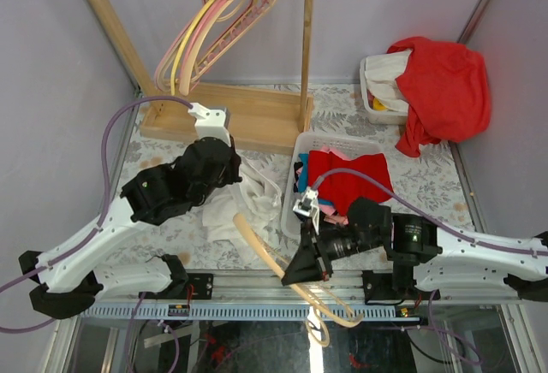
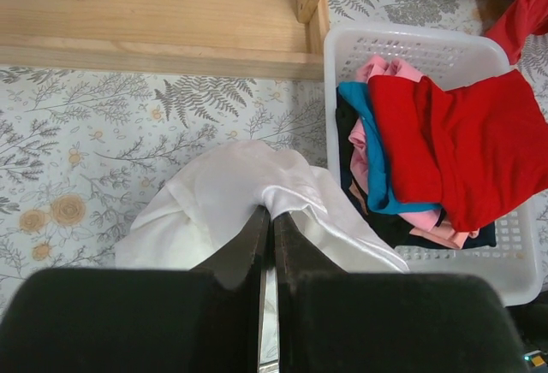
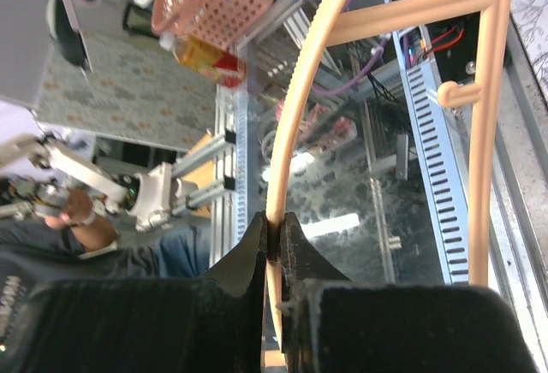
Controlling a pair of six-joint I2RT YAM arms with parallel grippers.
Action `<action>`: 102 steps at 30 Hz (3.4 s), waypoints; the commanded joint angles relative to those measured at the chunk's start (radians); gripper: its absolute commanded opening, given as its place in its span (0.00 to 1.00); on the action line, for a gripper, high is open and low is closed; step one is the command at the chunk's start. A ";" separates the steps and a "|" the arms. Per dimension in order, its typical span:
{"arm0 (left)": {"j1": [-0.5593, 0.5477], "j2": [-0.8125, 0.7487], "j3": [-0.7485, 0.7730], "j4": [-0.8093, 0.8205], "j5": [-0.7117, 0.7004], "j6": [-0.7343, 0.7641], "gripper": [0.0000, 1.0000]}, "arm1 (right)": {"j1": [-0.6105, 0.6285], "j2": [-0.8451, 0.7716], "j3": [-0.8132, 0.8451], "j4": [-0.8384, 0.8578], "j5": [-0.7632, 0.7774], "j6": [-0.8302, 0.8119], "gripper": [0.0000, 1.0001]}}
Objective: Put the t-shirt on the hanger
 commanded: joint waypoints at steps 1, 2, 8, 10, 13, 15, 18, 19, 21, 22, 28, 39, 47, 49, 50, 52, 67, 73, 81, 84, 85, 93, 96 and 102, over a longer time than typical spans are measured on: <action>0.004 -0.043 -0.033 0.027 -0.029 0.032 0.00 | -0.146 -0.040 -0.025 0.210 -0.245 0.172 0.00; 0.004 -0.046 -0.035 0.027 -0.030 0.035 0.00 | -0.178 -0.039 -0.037 0.242 -0.275 0.209 0.00; 0.004 -0.052 -0.040 0.030 -0.013 0.054 0.00 | -0.342 -0.015 -0.092 0.399 -0.405 0.404 0.00; 0.004 -0.056 -0.033 0.030 -0.008 0.060 0.00 | -0.396 -0.008 -0.125 0.456 -0.439 0.473 0.00; 0.005 -0.059 -0.015 0.030 0.007 0.072 0.00 | -0.472 0.000 -0.183 0.532 -0.475 0.550 0.00; 0.004 -0.056 -0.001 0.031 0.021 0.077 0.00 | -0.499 0.012 -0.198 0.556 -0.492 0.570 0.00; 0.004 -0.048 0.019 0.042 0.051 0.085 0.00 | -0.522 0.043 -0.209 0.584 -0.507 0.593 0.00; 0.004 -0.045 0.026 0.047 0.065 0.088 0.00 | -0.530 0.052 -0.207 0.587 -0.512 0.595 0.00; 0.003 -0.038 0.039 0.059 0.103 0.094 0.00 | -0.544 0.075 -0.196 0.598 -0.522 0.602 0.00; 0.000 -0.033 0.051 0.066 0.121 0.095 0.00 | -0.550 0.092 -0.186 0.605 -0.526 0.608 0.00; -0.077 0.010 0.135 0.078 0.173 0.108 0.00 | -0.590 0.170 -0.109 0.559 -0.522 0.599 0.00; -0.138 0.057 0.219 -0.058 -0.028 0.073 0.00 | -0.658 0.140 0.070 0.433 -0.579 0.533 0.00; -0.138 0.067 0.205 -0.053 -0.044 0.059 0.00 | -0.659 0.084 0.079 0.346 -0.574 0.500 0.00; -0.138 0.064 0.211 -0.036 -0.021 0.067 0.00 | -0.660 0.102 0.065 0.361 -0.578 0.504 0.00; -0.139 0.065 0.217 -0.030 -0.005 0.071 0.00 | -0.659 0.114 0.053 0.383 -0.580 0.513 0.00; -0.139 0.070 0.232 -0.018 0.026 0.079 0.00 | -0.659 0.145 0.025 0.447 -0.589 0.548 0.00; -0.217 0.169 0.430 0.036 0.182 0.142 0.00 | -0.659 0.432 0.111 0.813 -0.665 0.784 0.00; -0.342 0.197 0.464 0.038 0.148 0.138 0.00 | -0.660 0.502 0.226 0.805 -0.646 0.763 0.00; -0.423 0.118 0.377 0.038 0.069 0.080 0.00 | -0.731 0.492 0.203 1.010 -0.614 0.840 0.00; -0.425 0.071 0.317 0.027 0.027 0.054 0.00 | -0.767 0.466 0.193 1.138 -0.625 0.901 0.00; -0.426 0.058 0.307 0.013 0.006 0.044 0.00 | -0.781 0.452 0.185 1.179 -0.622 0.920 0.00; -0.426 0.051 0.293 0.006 0.018 0.032 0.00 | -0.815 0.403 0.130 1.383 -0.537 0.977 0.00; -0.428 0.101 0.318 0.025 0.060 0.047 0.00 | -0.814 0.390 0.098 1.370 -0.515 0.934 0.00; -0.473 0.162 0.367 0.082 0.102 0.082 0.00 | -0.815 0.319 0.045 1.150 -0.481 0.705 0.00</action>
